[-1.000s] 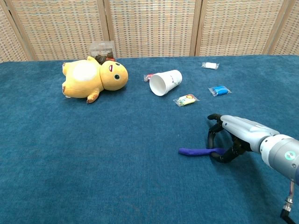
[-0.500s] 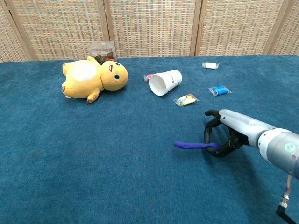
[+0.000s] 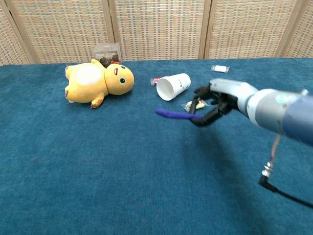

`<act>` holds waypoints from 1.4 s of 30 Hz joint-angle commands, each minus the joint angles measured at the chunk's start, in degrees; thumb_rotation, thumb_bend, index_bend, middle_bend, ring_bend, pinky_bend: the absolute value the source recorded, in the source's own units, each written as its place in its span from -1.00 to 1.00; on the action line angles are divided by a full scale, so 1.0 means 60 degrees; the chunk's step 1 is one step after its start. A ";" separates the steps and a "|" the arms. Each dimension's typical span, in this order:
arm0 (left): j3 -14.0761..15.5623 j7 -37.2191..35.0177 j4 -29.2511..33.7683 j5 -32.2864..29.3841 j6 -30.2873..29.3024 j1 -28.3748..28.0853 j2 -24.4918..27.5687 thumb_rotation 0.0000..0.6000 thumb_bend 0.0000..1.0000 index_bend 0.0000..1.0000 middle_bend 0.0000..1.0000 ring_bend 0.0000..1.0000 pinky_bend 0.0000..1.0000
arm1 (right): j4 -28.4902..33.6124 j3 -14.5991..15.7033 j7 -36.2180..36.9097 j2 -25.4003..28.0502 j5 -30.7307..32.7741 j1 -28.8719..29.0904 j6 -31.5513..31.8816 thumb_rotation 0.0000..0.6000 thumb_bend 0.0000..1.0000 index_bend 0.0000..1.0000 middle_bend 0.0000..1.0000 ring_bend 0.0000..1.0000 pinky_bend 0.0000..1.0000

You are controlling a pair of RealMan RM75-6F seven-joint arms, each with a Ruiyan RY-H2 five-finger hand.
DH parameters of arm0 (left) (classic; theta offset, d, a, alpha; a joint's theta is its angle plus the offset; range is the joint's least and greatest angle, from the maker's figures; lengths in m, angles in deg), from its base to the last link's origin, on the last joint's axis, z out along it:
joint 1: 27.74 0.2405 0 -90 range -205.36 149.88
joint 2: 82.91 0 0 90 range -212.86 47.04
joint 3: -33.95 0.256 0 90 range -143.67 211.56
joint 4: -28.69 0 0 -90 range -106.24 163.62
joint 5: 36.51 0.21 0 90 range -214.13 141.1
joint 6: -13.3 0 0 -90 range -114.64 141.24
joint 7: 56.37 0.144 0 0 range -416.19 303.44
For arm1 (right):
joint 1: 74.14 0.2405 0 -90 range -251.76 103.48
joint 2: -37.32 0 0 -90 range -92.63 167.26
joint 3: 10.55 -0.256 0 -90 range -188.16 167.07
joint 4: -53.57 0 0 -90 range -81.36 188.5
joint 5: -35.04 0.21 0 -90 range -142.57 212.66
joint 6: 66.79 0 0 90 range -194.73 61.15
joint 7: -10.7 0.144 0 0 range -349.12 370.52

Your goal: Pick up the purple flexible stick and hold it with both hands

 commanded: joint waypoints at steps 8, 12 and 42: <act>-0.0669 0.0200 -0.1011 0.0703 0.1387 -0.2078 -0.1357 1.00 -1.00 -0.68 -1.00 -1.00 -1.00 | 0.0014 -0.1080 0.0484 0.0299 0.1588 0.1285 -0.0327 1.00 0.15 0.33 -0.86 -1.00 -1.00; -0.0930 0.0099 -0.1584 0.0874 0.1492 -0.2790 -0.2357 1.00 -1.00 -0.45 -1.00 -1.00 -1.00 | -0.0035 -0.1181 0.0708 0.0324 0.1983 0.1521 -0.0318 1.00 0.16 0.34 -0.85 -1.00 -1.00; -0.1350 0.2816 -0.1824 -0.1286 0.2602 -0.4864 -0.5108 1.00 -0.47 -0.08 -1.00 -1.00 -1.00 | -0.0107 -0.0315 0.1187 0.0430 0.2088 0.2080 -0.0011 1.00 0.18 0.34 -0.85 -1.00 -1.00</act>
